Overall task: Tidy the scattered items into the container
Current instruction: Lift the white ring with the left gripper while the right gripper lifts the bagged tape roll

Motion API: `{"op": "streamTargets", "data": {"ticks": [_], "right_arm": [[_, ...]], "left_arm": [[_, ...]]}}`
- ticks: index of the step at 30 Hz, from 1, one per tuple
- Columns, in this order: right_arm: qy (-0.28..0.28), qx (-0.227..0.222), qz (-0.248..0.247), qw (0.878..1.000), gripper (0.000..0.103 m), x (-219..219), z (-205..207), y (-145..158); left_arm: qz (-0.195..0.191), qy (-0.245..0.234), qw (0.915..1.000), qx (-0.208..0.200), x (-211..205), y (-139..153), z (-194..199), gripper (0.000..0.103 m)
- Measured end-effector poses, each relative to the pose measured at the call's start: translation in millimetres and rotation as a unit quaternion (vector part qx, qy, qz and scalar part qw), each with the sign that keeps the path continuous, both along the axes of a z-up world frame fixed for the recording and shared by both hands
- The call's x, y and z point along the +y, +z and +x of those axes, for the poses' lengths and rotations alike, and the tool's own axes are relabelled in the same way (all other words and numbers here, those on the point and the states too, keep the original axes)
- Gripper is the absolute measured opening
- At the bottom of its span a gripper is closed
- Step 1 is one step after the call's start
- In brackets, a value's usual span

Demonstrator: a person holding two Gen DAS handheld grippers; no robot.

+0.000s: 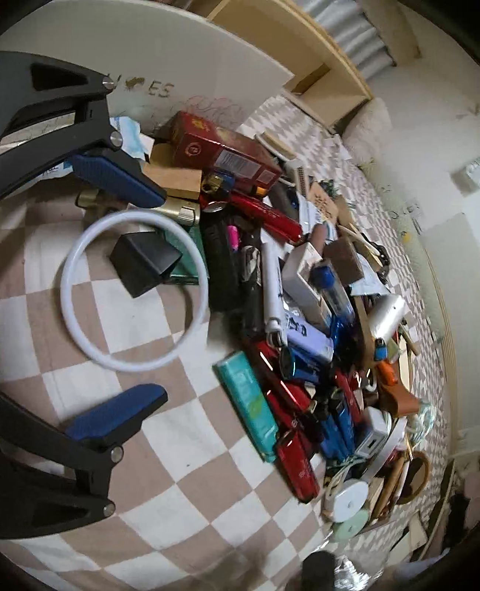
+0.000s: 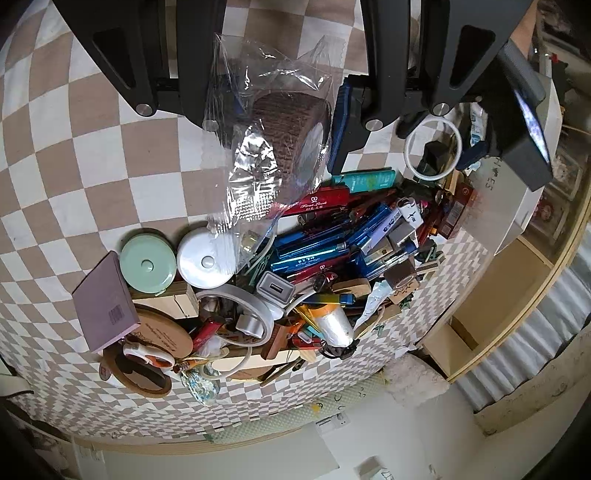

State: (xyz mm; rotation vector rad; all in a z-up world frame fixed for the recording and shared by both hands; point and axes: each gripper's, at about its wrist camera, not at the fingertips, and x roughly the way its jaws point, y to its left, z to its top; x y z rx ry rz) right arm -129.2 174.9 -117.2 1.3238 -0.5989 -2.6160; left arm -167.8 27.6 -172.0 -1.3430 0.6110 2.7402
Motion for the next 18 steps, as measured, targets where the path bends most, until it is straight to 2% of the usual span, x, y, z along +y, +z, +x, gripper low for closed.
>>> {"op": "streamTargets", "data": {"ticks": [2,5,15,18], "right_arm": [[0.001,0.0,0.0,1.0,0.038,0.0,0.2,-0.1],[0.004,0.0,-0.001,1.0,0.038,-1.2,-0.1,-0.9],[0.006,0.0,-0.001,1.0,0.038,-3.4,1.6,-0.8],[0.005,-0.002,-0.001,1.0,0.038,-2.3,1.9,-1.3]], "left_arm": [[0.022,0.01,0.9996,-0.014,-8.6,-0.1,-4.3,0.096],[0.071,0.014,0.9968,-0.035,-17.1,-0.1,-7.1,0.084],[0.092,-0.003,0.9955,-0.026,-12.2,8.3,8.9,0.084],[0.113,-0.002,0.9934,-0.019,-14.9,16.4,17.3,0.084]]}}
